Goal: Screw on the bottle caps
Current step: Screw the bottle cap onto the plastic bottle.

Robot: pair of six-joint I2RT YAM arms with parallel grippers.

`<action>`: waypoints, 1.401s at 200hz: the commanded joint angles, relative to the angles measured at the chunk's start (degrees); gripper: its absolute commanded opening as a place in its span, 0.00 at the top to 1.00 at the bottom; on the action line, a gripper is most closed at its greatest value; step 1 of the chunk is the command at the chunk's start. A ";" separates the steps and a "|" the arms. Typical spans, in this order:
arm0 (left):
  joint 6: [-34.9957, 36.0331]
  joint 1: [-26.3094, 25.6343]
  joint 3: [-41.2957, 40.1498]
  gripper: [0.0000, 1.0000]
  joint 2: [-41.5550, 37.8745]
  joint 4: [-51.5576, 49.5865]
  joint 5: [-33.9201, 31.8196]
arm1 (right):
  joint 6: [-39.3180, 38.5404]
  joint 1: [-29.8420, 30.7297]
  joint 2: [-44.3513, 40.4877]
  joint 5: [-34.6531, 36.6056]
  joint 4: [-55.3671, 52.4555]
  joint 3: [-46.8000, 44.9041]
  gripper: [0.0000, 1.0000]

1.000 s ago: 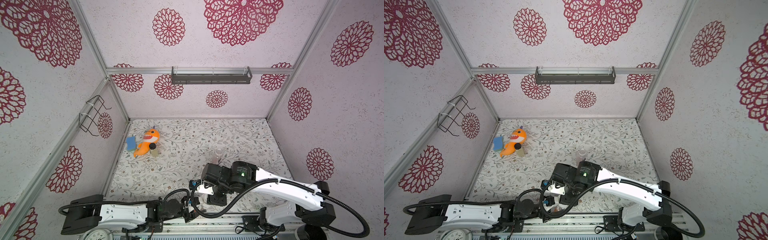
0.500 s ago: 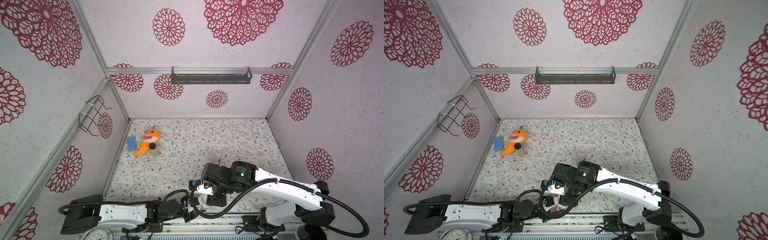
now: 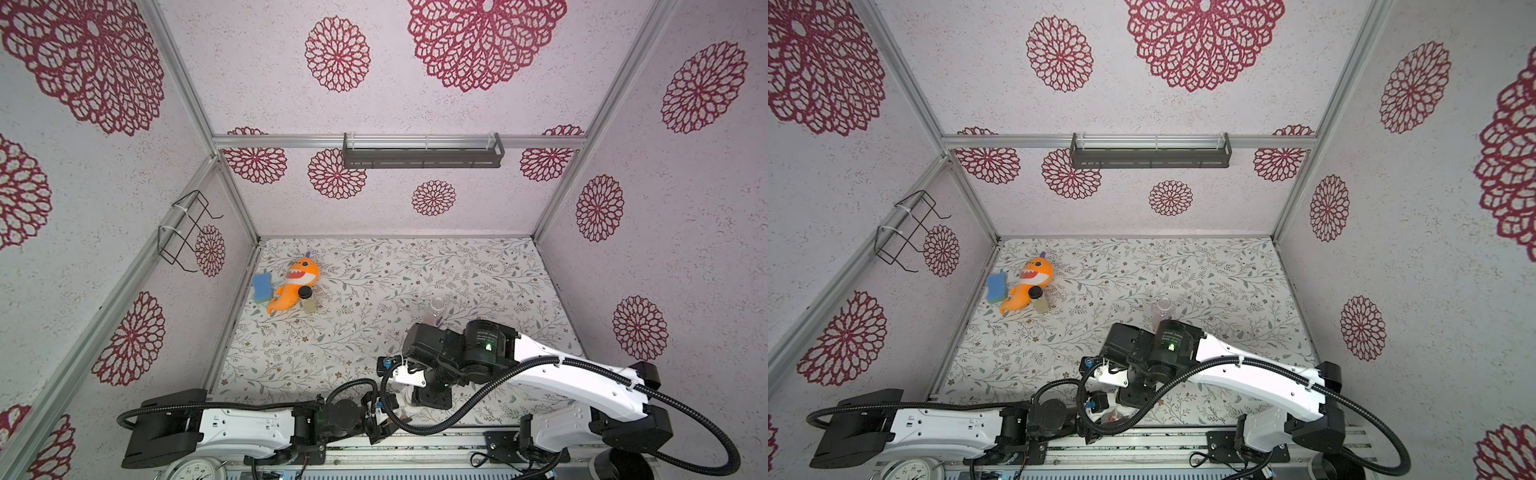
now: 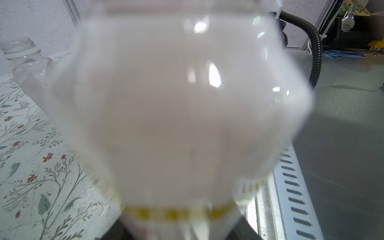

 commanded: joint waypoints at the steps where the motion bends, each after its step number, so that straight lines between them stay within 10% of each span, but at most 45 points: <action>1: 0.76 -0.47 -0.20 0.48 -0.54 2.18 -0.39 | 0.70 -0.22 -0.52 0.02 -0.65 0.81 0.54; 190: 2.25 -0.68 -3.47 0.48 -9.24 3.52 -8.61 | 25.13 0.85 -0.99 4.74 11.26 -3.86 0.59; 280: 2.12 -0.73 -3.21 0.48 -8.45 3.49 -8.94 | 20.00 1.26 -6.06 6.91 8.96 -3.19 0.43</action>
